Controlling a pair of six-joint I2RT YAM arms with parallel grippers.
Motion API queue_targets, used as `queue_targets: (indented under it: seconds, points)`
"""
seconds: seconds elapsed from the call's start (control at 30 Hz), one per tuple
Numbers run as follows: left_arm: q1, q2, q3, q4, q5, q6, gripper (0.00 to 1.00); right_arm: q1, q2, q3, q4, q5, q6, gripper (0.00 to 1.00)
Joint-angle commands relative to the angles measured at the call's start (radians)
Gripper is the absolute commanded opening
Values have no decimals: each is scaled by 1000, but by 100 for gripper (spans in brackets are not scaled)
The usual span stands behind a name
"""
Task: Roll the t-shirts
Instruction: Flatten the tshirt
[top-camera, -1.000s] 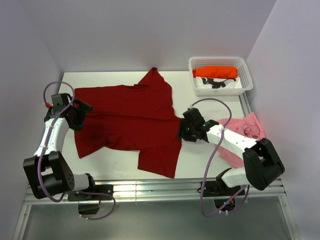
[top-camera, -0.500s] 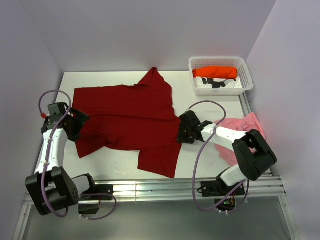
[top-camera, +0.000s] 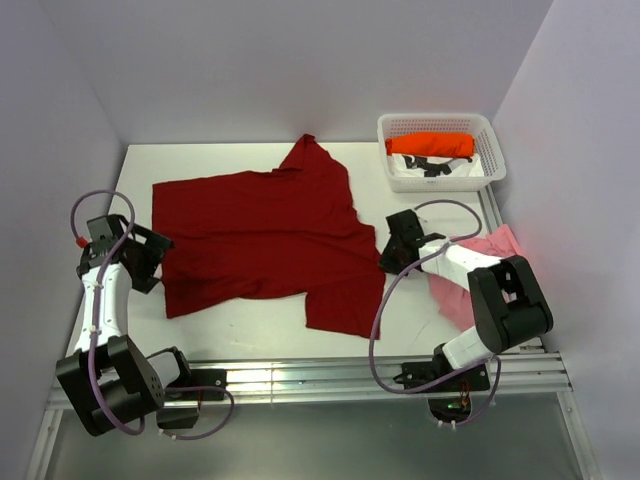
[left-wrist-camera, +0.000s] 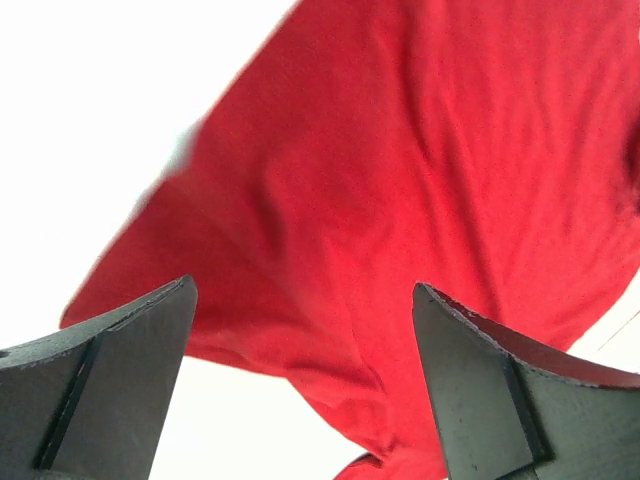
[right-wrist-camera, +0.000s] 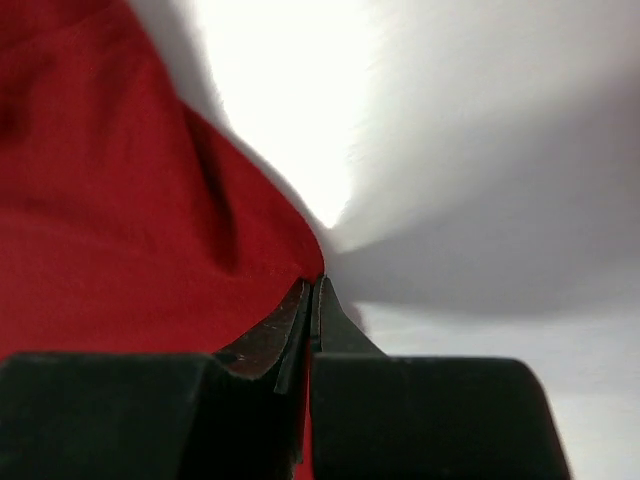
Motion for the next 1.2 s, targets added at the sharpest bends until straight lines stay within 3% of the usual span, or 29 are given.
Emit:
queue_targets:
  seconds: [0.0,0.3,0.63,0.87,1.17]
  points:
    - [2,18,-62,41,39,12,94,-60,-1,10,-52,86,51,0]
    - [-47,64,-155,92,17,-47,89,-137,19,21,-48,95,65,0]
    - [-81,-43,-95,-200,-155,-212,80,-168,16,10,-14,72,73,0]
    - [-95,-132,-152,-244,-68,-256,79,-168,14,7,-6,43,64,0]
    - [-125,-77,-208,-149,-52,-281,65,-168,-15,6,-9,47,62,0]
